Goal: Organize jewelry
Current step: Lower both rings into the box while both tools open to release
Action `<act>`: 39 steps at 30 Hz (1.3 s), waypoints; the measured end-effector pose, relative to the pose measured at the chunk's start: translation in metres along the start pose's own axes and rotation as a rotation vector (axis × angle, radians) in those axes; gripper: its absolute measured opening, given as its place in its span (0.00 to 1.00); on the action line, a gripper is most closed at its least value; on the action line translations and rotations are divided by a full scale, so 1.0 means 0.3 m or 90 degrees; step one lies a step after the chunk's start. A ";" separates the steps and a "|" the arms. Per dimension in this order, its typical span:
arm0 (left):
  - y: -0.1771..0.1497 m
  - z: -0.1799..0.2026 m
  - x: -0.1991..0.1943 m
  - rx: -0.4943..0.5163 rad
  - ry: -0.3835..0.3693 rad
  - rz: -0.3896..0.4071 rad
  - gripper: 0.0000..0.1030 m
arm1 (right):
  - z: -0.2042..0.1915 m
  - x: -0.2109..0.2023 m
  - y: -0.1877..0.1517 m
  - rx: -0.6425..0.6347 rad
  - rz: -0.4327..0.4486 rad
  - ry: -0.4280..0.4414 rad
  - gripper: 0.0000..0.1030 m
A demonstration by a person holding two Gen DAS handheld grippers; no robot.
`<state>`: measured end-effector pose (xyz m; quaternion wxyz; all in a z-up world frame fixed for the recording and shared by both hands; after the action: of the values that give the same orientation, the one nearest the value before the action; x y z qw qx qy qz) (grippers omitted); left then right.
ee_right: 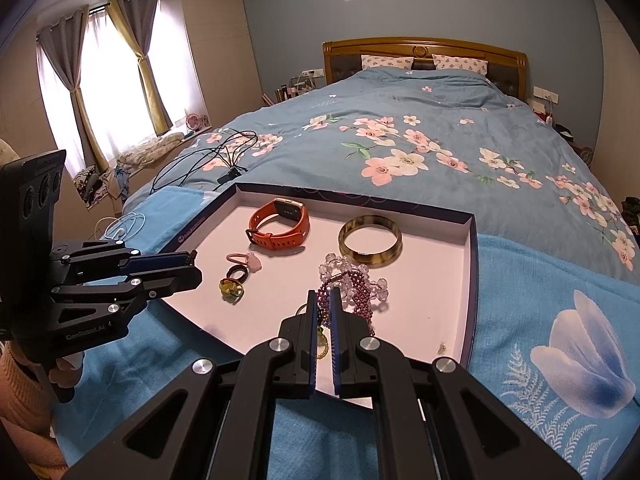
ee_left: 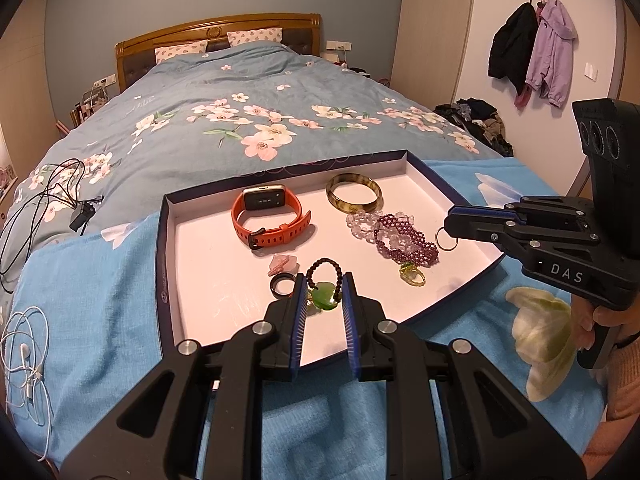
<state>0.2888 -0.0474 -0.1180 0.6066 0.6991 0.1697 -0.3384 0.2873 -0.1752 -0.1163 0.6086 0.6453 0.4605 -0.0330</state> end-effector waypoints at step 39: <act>-0.024 -0.009 0.055 0.001 0.011 -0.022 0.17 | 0.018 0.052 -0.007 0.008 -0.020 -0.007 0.04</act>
<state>0.2966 -0.0463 -0.1342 0.5985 0.6995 0.1868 -0.3429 0.2978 -0.1712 -0.1286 0.6068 0.6415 0.4668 -0.0488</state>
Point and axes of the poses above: each gripper's, at about its wrist camera, not at the fingertips, and x roughly the way its jaws point, z to its right, y to its top, the point moved 9 cm from there along x, roughly the way its jaws point, and after that the axes turned 9 degrees about y, right-handed, at the moved point
